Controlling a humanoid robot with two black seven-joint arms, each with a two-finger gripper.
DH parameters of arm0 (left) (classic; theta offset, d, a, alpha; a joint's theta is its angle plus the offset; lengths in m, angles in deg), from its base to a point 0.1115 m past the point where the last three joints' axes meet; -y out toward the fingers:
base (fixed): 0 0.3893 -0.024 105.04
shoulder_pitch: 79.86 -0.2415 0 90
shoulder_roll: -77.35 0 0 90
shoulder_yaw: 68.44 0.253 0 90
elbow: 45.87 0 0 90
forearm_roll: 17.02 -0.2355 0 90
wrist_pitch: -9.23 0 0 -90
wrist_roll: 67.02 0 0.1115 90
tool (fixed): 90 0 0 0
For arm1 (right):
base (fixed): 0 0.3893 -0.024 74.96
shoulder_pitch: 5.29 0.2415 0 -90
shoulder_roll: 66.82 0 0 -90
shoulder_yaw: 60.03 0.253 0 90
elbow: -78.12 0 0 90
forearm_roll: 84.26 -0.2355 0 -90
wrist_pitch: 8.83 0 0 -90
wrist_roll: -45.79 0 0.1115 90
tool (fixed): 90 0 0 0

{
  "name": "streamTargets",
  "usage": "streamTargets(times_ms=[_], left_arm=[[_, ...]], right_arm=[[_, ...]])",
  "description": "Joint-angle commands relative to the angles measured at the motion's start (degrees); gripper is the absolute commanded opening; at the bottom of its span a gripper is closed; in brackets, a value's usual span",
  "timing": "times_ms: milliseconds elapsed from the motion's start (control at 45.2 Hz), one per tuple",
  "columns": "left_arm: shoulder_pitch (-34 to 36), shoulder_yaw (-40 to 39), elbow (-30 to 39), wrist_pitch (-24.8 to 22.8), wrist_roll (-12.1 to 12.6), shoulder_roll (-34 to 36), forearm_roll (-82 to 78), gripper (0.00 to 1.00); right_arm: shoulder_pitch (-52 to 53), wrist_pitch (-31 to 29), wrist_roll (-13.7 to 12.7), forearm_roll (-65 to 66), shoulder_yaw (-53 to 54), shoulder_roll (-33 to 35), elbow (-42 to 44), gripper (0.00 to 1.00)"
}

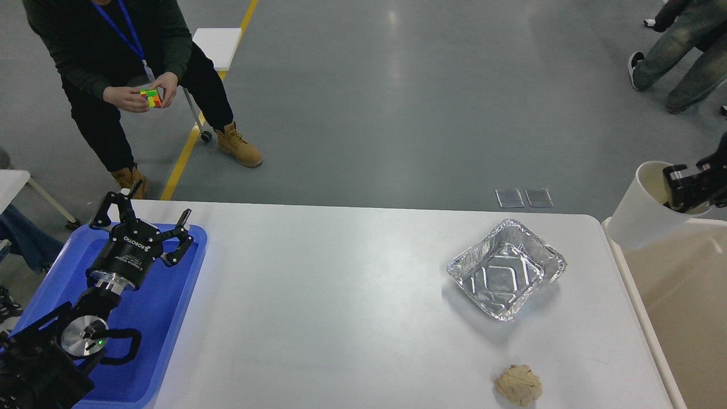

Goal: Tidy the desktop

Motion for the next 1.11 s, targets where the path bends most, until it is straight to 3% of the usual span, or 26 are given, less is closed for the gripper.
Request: streamTargets(times_ms=[0,133,266,642,819,1085], left_arm=[[0.0,0.0,0.0,0.0,0.1,0.0,0.0,0.99],[0.0,0.0,0.0,0.0,0.0,0.0,0.0,0.99],[0.0,0.0,0.0,0.0,0.0,0.0,0.0,0.99],[0.0,0.0,0.0,0.0,0.0,0.0,0.0,0.99],[0.0,0.0,0.0,0.0,0.0,0.0,0.0,0.99],[0.0,0.0,0.0,0.0,0.0,0.0,0.0,0.99]], right_arm=[[-12.4,-0.6,0.2,-0.7,2.4,5.1,18.8,0.00],[-24.6,-0.5,0.1,-1.0,9.9,9.7,29.4,0.00],[-38.2,4.0,-0.2,-3.1,19.2,12.4,36.9,0.00],[-60.9,17.1,-1.0,-21.3,22.9,11.5,50.8,0.00],[-69.3,23.6,-3.5,-27.8,26.4,8.9,53.2,0.00],[-82.0,38.7,-8.5,-32.6,42.6,3.9,53.2,0.00]])
